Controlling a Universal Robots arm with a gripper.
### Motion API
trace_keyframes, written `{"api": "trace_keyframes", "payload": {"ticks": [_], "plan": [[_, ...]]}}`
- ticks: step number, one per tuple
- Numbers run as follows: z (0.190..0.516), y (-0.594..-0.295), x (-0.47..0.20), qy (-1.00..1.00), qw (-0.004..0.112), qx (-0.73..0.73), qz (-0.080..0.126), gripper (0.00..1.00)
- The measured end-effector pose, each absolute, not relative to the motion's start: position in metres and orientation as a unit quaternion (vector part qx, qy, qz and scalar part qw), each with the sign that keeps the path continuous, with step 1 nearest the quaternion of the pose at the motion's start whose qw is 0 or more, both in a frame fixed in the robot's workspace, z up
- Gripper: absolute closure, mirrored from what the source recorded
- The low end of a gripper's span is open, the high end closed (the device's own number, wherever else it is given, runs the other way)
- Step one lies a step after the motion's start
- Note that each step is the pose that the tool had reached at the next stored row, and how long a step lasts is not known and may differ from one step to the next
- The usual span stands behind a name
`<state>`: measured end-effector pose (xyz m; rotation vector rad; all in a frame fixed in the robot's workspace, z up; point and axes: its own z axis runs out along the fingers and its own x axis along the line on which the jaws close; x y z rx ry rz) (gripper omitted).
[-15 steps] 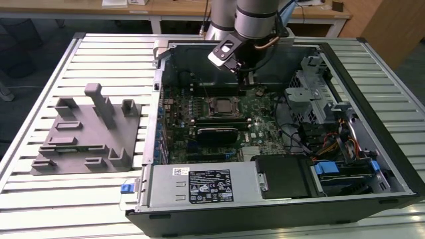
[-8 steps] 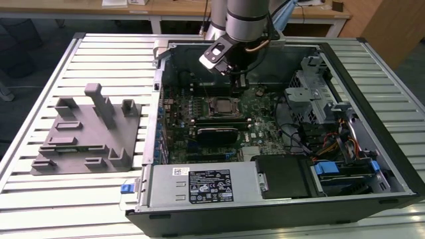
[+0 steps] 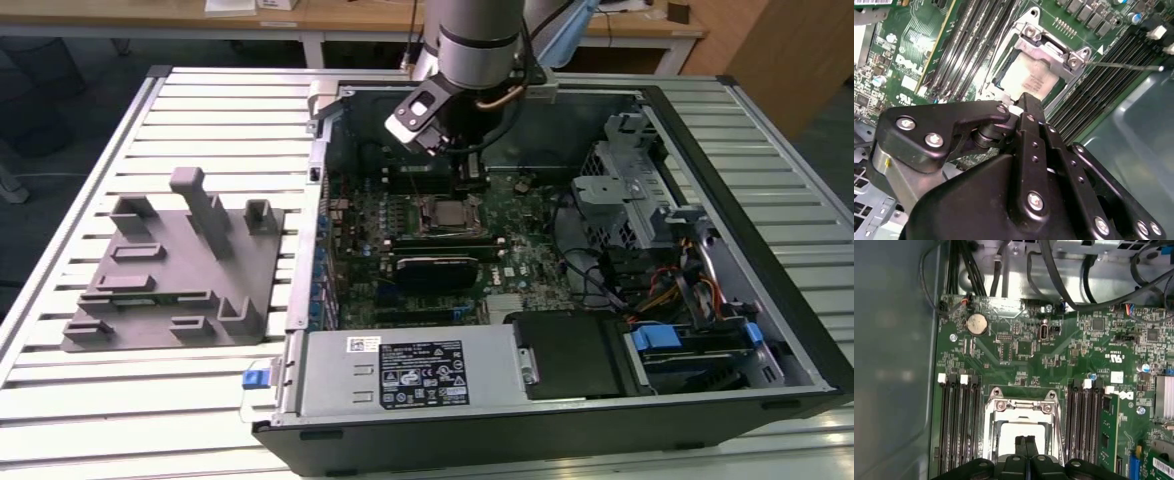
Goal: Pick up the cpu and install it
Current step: 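Close the cpu cover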
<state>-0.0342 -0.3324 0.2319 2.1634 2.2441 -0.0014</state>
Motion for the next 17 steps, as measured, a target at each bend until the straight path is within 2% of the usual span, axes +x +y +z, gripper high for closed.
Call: {"api": "trace_keyframes", "payload": {"ticks": [17], "plan": [[0.224, -0.332, -0.05, 0.72, 0.012, 0.694, 0.0, 0.89]]}}
